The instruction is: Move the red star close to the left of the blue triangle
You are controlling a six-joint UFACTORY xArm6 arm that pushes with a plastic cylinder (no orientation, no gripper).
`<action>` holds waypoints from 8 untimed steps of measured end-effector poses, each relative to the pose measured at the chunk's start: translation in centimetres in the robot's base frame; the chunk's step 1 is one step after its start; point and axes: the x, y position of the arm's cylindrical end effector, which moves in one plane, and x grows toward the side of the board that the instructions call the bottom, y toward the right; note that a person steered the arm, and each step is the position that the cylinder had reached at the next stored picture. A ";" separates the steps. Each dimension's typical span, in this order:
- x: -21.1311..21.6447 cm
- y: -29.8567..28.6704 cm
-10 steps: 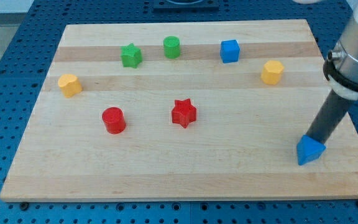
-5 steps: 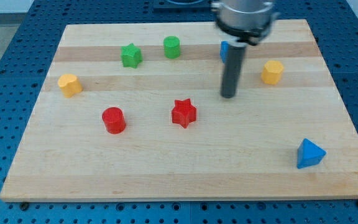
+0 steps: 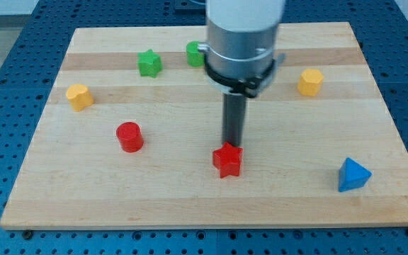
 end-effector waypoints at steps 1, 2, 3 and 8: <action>0.0 -5.7; 3.3 -9.9; 4.2 -7.3; 3.8 7.9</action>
